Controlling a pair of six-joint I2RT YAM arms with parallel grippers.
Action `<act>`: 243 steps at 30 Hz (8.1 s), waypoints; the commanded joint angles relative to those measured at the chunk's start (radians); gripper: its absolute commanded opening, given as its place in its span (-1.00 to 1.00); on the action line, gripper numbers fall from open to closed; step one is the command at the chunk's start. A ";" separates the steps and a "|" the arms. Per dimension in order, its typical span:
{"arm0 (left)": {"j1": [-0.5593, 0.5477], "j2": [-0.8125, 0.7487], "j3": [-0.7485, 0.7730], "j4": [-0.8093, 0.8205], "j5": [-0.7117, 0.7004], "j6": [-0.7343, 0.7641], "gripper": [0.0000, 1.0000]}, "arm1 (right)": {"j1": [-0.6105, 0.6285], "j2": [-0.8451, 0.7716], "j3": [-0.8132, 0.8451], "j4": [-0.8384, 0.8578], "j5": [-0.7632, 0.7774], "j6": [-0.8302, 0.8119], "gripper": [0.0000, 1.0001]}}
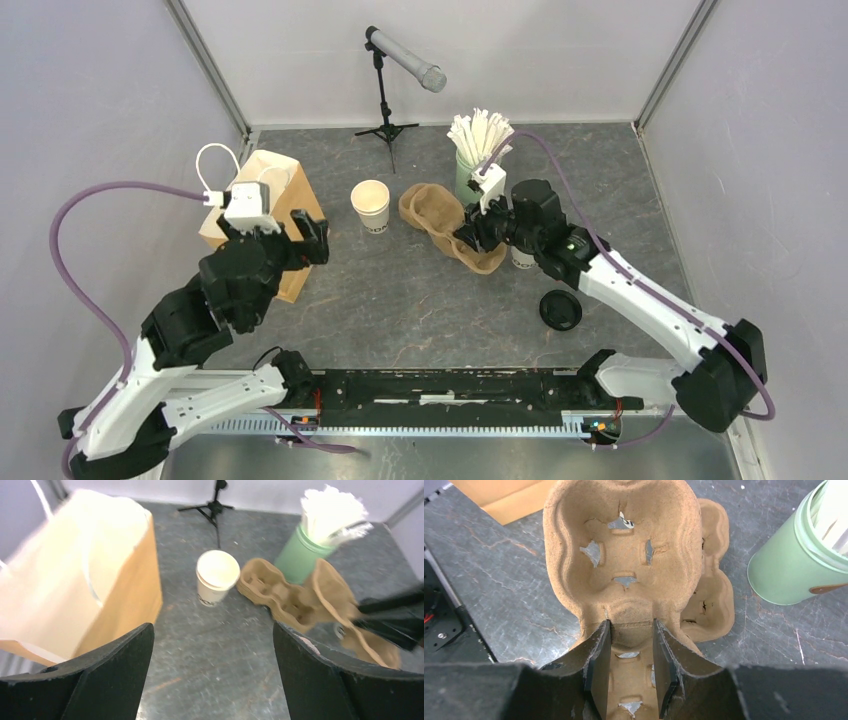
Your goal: Pack the takeout coffee
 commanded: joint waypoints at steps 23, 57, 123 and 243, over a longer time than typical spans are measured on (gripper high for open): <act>0.118 0.234 0.214 0.125 -0.105 -0.048 0.97 | 0.000 -0.199 -0.131 0.025 -0.095 0.017 -0.30; 0.404 0.177 0.049 -0.071 -0.188 -1.395 0.69 | -0.001 -0.238 0.242 -0.393 -0.216 0.173 -0.29; 0.611 0.288 0.109 0.046 -0.047 -1.473 0.47 | 0.000 -0.086 0.460 -0.503 -0.218 0.126 -0.27; 0.747 -0.202 -0.221 0.147 1.024 -1.003 0.29 | 0.106 0.130 0.685 -0.207 -0.111 0.362 -0.28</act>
